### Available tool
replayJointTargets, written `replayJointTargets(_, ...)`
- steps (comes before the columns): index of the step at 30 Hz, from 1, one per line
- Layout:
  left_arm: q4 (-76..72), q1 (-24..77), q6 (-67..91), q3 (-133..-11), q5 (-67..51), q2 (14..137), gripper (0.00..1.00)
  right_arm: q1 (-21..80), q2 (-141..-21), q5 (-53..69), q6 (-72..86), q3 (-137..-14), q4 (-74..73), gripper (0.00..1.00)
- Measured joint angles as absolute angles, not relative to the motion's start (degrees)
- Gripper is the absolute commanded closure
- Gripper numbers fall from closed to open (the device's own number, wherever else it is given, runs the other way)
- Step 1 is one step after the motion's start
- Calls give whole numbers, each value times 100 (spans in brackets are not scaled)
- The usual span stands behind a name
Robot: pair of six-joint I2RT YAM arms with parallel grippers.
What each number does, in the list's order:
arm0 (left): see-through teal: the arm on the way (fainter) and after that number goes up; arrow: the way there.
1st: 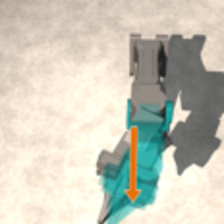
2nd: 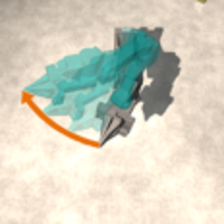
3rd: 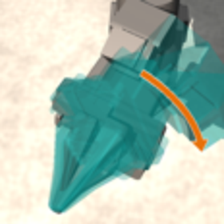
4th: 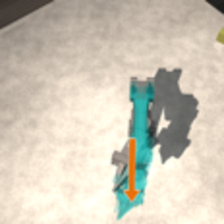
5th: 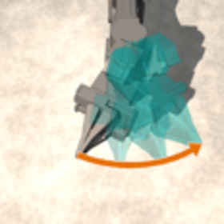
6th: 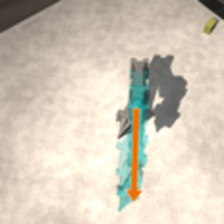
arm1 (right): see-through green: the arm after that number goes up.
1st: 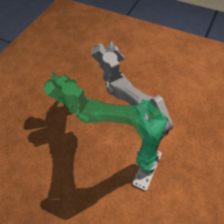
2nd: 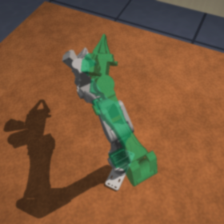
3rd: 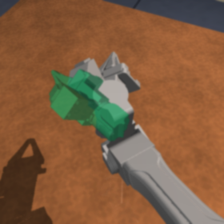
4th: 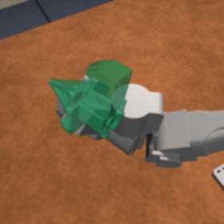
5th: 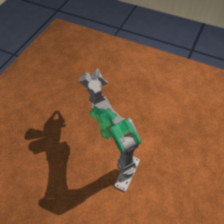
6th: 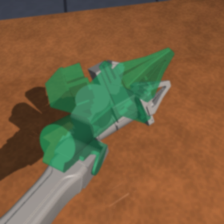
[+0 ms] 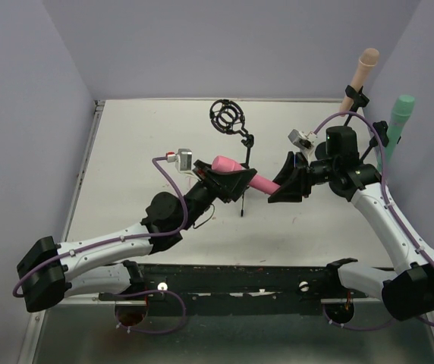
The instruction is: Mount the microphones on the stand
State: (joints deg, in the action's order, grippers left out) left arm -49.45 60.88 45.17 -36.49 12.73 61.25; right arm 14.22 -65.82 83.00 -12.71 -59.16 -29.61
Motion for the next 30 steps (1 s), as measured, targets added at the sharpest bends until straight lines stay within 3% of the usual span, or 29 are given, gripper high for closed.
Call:
replayJointTargets(8, -4960, 6088, 4613, -3686, 1236, 6230, 46, 1422, -6580, 8315, -1308, -5916, -2965, 80)
replayJointTargets(12, -5006, 6088, 4654, -3686, 1236, 6270, 67, 1422, -6580, 8324, -1308, -5916, -2965, 80)
replayJointTargets(15, -5019, 6086, 4654, -3686, 1238, 6274, 97, 1422, -6580, 8324, -1308, -5913, -2965, 79)
replayJointTargets(19, -5028, 6088, 4615, -3686, 1232, 6274, 100, 1422, -6563, 8322, -1308, -5898, -2961, 75)
replayJointTargets(20, -5028, 6088, 4606, -3686, 1232, 6274, 100, 1422, -6556, 8322, -1308, -5896, -2963, 75)
replayJointTargets(21, -5024, 6088, 4587, -3686, 1227, 6267, 87, 1422, -6552, 8324, -1308, -5896, -2961, 75)
replayJointTargets(22, -5017, 6088, 4571, -3686, 1223, 6261, 67, 1422, -6545, 8322, -1308, -5896, -2961, 76)
replayJointTargets(24, -4993, 6088, 4536, -3686, 1190, 6230, 41, 1422, -6541, 8324, -1308, -5896, -2961, 76)
replayJointTargets(26, -4943, 6088, 4530, -3686, 1173, 6202, 33, 1422, -6539, 8322, -1308, -5896, -2961, 76)
replayJointTargets(30, -4847, 6088, 4528, -3686, 1151, 6163, 29, 1422, -6539, 8322, -1288, -5896, -2961, 76)
